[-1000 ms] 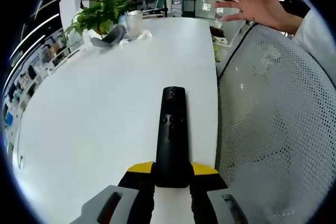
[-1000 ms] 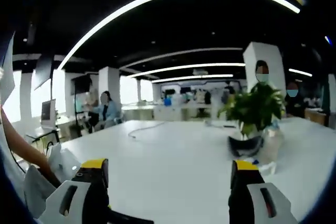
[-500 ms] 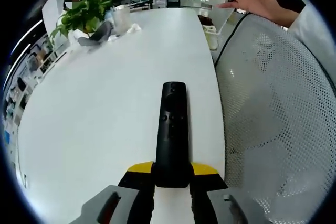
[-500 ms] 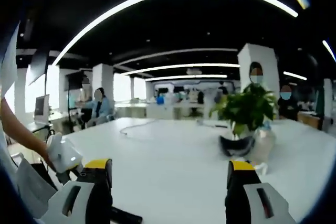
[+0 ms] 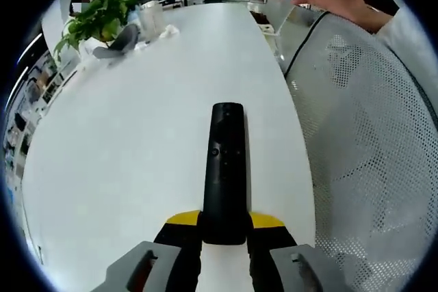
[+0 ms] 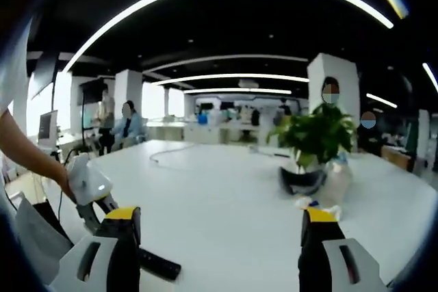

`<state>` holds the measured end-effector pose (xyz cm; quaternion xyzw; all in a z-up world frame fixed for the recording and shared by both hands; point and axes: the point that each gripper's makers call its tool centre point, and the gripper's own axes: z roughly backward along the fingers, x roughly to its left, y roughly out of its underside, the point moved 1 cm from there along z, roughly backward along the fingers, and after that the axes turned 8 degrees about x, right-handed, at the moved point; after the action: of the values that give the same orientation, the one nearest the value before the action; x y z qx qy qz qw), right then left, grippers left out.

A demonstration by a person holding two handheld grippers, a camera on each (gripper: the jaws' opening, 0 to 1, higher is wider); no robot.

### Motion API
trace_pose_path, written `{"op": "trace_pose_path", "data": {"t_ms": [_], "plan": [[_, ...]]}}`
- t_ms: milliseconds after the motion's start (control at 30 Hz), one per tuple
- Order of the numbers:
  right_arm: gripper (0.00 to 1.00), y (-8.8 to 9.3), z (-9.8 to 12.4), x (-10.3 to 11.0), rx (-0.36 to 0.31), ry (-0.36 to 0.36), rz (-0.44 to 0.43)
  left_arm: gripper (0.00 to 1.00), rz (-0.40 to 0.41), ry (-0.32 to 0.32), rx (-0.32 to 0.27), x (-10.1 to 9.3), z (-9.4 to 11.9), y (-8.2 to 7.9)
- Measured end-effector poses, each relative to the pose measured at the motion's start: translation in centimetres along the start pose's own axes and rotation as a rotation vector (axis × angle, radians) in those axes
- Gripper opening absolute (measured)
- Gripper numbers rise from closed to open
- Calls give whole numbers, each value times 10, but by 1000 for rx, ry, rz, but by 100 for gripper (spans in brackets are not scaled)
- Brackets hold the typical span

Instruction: Press the specified remote control buttons in sequence, fully releasing each button before pressing the next.

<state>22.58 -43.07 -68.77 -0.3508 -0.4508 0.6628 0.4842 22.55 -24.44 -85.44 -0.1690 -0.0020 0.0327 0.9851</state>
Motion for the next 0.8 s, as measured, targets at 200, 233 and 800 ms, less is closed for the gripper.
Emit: {"op": "trace_pose_path", "data": {"t_ms": [200, 233, 800], "plan": [[99, 0, 1, -1, 1, 9, 12, 24, 10, -2, -12, 5, 0, 0], [99, 1, 1, 0, 7, 1, 3, 24, 3, -3, -15, 4, 0, 0], [94, 2, 2, -1, 10, 8, 7, 24, 14, -4, -30, 29, -2, -3]]}}
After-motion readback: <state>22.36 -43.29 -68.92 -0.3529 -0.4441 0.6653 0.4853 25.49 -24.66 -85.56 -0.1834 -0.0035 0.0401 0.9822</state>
